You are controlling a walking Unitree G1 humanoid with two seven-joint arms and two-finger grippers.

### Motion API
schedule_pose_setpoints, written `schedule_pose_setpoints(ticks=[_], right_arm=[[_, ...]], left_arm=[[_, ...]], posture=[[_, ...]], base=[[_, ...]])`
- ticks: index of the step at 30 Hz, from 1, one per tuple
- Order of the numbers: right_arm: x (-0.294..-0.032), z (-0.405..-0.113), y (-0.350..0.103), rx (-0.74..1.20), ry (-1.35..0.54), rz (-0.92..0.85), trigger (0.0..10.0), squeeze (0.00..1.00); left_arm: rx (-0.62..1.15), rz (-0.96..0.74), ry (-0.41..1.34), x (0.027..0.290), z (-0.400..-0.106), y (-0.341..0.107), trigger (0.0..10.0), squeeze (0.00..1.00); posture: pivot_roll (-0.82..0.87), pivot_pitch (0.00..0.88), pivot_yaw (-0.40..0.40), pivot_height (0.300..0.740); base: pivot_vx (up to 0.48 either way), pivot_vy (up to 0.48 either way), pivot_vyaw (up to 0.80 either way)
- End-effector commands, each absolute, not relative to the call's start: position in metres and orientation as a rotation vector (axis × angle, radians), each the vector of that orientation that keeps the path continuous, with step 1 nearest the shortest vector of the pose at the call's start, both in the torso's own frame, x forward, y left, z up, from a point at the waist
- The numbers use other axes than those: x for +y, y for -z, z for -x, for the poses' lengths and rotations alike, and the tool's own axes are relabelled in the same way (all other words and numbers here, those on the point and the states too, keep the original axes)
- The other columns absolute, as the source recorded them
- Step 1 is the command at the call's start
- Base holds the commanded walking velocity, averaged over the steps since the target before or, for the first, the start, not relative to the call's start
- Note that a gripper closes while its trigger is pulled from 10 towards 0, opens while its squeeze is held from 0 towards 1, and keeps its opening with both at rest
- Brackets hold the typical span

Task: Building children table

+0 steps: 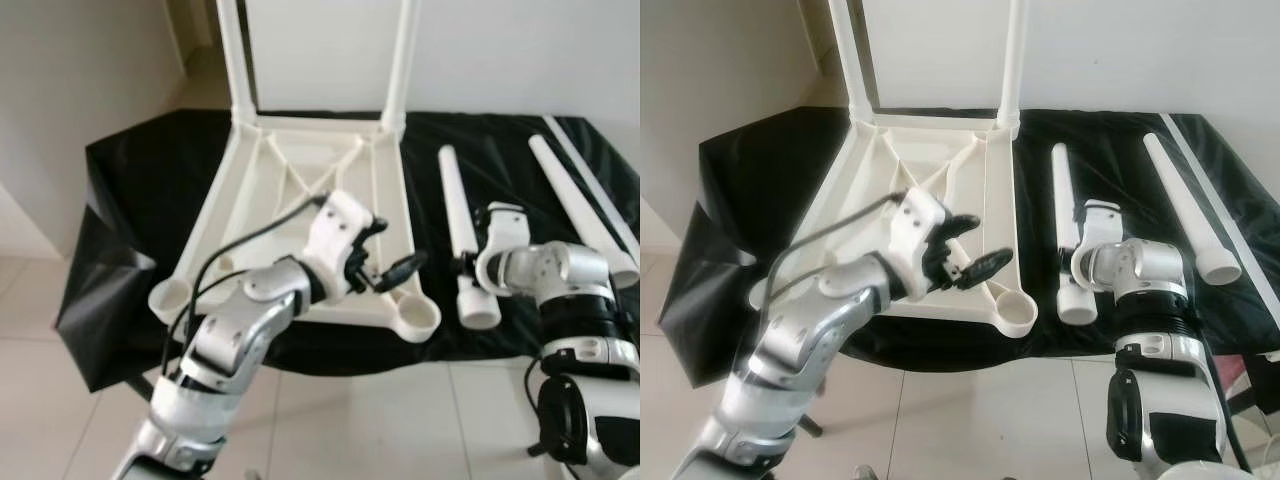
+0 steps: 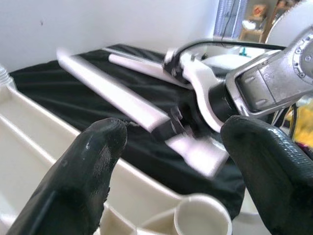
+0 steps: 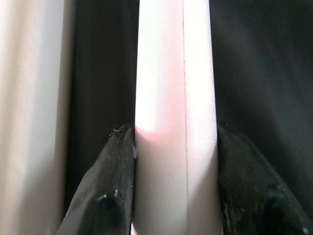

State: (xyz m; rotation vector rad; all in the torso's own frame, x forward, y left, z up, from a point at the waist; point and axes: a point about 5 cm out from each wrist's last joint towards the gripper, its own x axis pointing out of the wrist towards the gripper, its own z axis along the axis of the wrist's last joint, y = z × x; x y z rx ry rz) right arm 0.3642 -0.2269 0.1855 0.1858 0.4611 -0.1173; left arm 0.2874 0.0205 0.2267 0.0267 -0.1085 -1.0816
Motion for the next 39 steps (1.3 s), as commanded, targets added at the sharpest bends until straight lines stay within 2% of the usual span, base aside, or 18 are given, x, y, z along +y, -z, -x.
schedule_pose_setpoints(ticks=[1,3,8,10,13,15,18,22,29,34,39], right_arm=[[-0.231,-0.366,-0.204,0.330,0.139,-0.195,10.0,0.00],[-0.231,-0.365,-0.213,0.227,0.164,-0.202,10.0,0.00],[-0.223,-0.361,-0.211,0.153,0.171,-0.278,10.0,0.00],[-0.217,-0.357,-0.213,0.066,0.153,-0.334,10.0,0.00],[-0.212,-0.355,-0.213,0.025,0.135,-0.335,10.0,0.00],[-0.201,-0.348,-0.210,-0.061,0.069,-0.364,10.0,0.00],[-0.200,-0.346,-0.208,-0.072,0.063,-0.375,10.0,0.00],[-0.188,-0.335,-0.207,-0.141,-0.068,-0.325,10.0,0.00],[-0.168,-0.326,-0.211,-0.189,-0.209,-0.241,10.0,0.00],[-0.144,-0.314,-0.216,-0.256,-0.374,-0.214,10.0,0.00],[-0.133,-0.307,-0.213,-0.261,-0.451,-0.217,10.0,0.00]], left_arm=[[-0.091,-0.017,0.992,0.025,-0.296,-0.225,10.0,0.00],[-0.100,-0.017,0.940,0.025,-0.304,-0.228,10.0,0.00],[-0.088,0.007,0.860,0.024,-0.318,-0.233,10.0,0.00],[-0.081,0.009,0.826,0.026,-0.324,-0.233,10.0,0.00],[-0.075,0.002,0.794,0.029,-0.330,-0.233,10.0,0.00],[-0.057,-0.022,0.691,0.037,-0.346,-0.231,10.0,0.00],[-0.053,-0.046,0.655,0.040,-0.352,-0.231,10.0,0.00],[-0.014,-0.180,0.489,0.047,-0.378,-0.232,10.0,0.00],[-0.015,-0.174,0.449,0.044,-0.389,-0.241,10.0,0.00],[-0.058,-0.201,0.514,0.032,-0.395,-0.255,10.0,0.00],[-0.070,-0.216,0.548,0.027,-0.399,-0.262,10.0,0.00]], posture=[[-0.04,0.038,-0.016,0.740],[-0.04,0.035,-0.017,0.740],[-0.05,0.030,-0.010,0.740],[-0.05,0.029,-0.009,0.740],[-0.05,0.027,-0.007,0.740],[-0.05,0.023,-0.004,0.740],[-0.05,0.023,-0.004,0.740],[-0.05,0.021,-0.003,0.740],[-0.05,0.019,-0.002,0.740],[-0.07,0.005,0.003,0.740],[-0.07,0.000,0.007,0.740]], base=[[0.000,0.000,0.00],[0.000,0.000,0.00],[0.000,0.000,0.00],[0.000,0.000,0.00],[0.000,0.000,0.00],[0.000,0.000,0.00],[0.000,0.000,0.00],[0.000,0.000,0.00],[0.000,0.000,0.00],[0.000,0.000,0.00],[0.000,0.000,0.00]])
